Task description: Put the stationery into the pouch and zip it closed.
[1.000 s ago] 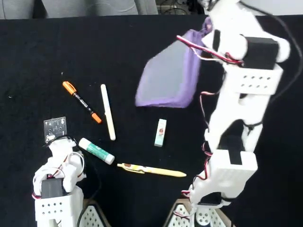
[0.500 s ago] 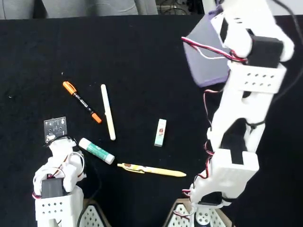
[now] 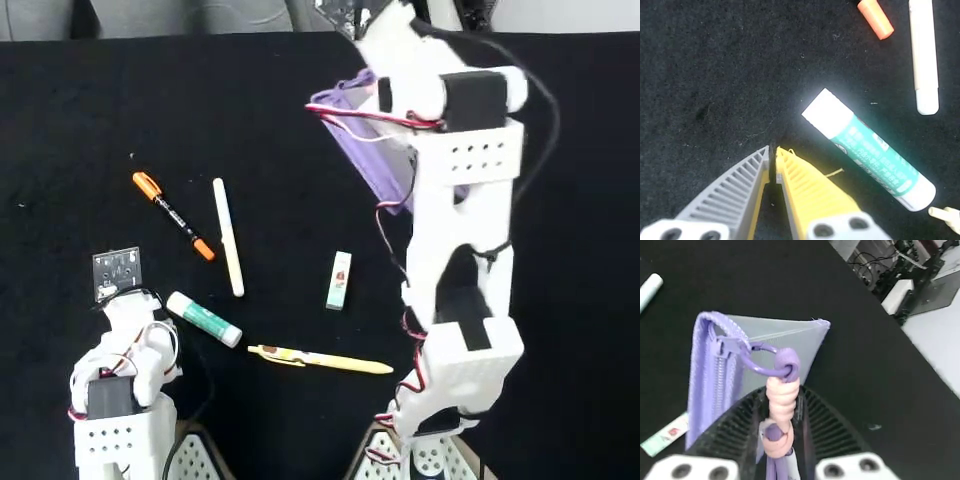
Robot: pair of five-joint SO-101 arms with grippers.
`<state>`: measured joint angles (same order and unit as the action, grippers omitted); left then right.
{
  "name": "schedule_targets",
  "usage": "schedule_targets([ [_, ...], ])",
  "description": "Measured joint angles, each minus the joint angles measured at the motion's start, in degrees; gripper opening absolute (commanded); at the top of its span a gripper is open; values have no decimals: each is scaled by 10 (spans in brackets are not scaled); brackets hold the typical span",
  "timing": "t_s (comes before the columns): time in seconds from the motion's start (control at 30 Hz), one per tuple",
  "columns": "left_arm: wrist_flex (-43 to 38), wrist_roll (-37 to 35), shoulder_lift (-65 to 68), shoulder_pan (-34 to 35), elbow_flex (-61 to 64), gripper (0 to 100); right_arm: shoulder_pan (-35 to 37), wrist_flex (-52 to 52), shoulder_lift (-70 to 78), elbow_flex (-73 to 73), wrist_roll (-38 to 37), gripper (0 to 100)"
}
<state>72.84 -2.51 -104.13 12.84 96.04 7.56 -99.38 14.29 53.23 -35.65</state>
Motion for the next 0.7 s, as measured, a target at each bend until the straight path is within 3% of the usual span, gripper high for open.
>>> schedule_targets([
  [0.4,0,0,0,0,0,30,101,0,-132,-282,18,11],
  [0.7,0,0,0,0,0,30,127,0,-224,-415,18,11],
])
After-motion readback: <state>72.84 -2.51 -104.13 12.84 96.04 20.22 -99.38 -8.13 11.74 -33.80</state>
